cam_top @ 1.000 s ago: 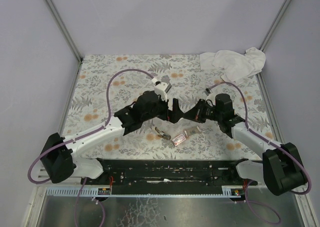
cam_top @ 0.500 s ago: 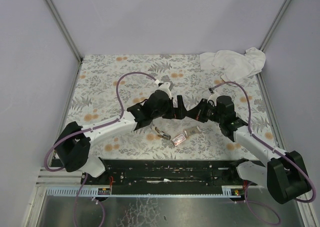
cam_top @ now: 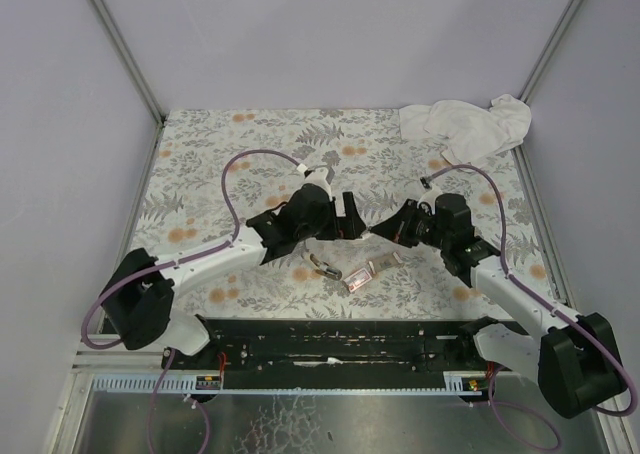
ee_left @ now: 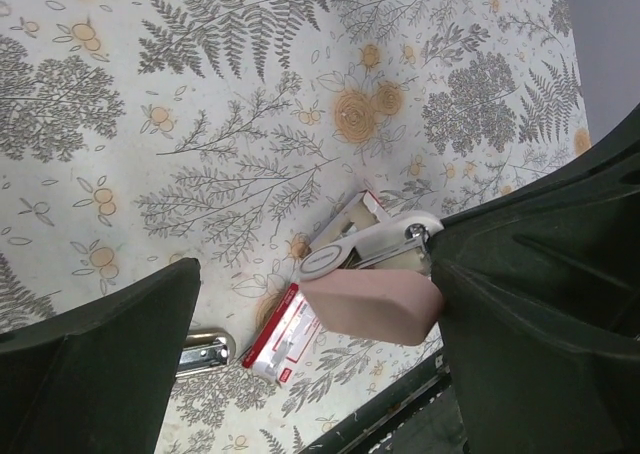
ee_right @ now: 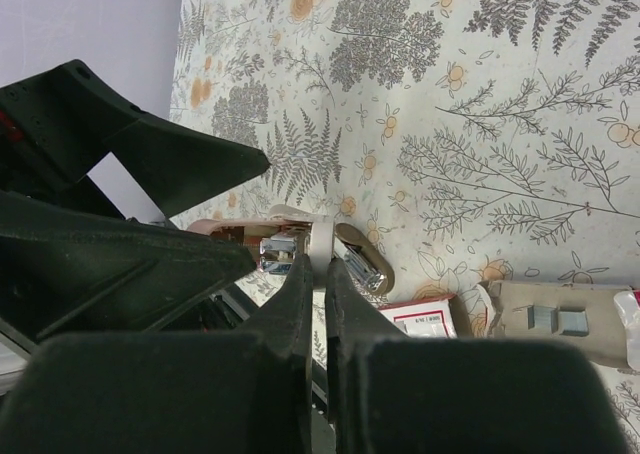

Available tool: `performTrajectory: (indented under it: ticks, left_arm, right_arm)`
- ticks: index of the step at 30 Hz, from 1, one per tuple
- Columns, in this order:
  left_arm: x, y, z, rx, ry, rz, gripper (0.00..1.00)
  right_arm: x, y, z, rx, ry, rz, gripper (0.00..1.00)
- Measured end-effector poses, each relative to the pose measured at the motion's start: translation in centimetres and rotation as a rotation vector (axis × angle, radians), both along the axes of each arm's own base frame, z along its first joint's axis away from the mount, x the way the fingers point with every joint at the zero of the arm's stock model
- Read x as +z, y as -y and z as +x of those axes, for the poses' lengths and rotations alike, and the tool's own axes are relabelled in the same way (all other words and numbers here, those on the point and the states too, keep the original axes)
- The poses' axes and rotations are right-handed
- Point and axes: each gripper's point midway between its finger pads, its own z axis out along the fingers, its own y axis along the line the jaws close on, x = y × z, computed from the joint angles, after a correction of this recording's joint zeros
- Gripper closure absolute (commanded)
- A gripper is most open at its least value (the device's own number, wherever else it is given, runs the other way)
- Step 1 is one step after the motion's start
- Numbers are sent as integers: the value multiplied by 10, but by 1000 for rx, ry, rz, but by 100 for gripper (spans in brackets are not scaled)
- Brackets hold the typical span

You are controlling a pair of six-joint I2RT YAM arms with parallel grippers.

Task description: Load the staples into the stapler

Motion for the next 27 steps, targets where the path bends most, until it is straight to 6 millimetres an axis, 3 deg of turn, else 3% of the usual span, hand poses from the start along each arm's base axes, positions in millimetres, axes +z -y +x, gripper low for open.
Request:
performTrajectory:
  ticks: [9,16,27]
  left_arm:
    - [-7,-34,-2,59,-9,-2,2]
    - [-28,-66,-2,121,-48,48,1]
    - [15,-100,-2,197,64,-55,2]
  right_arm:
    - [3,9,1,-54,17,-30,100]
    - [15,9,0,-59,41,-8,100]
    - [34,1,5,-59,67,81,100]
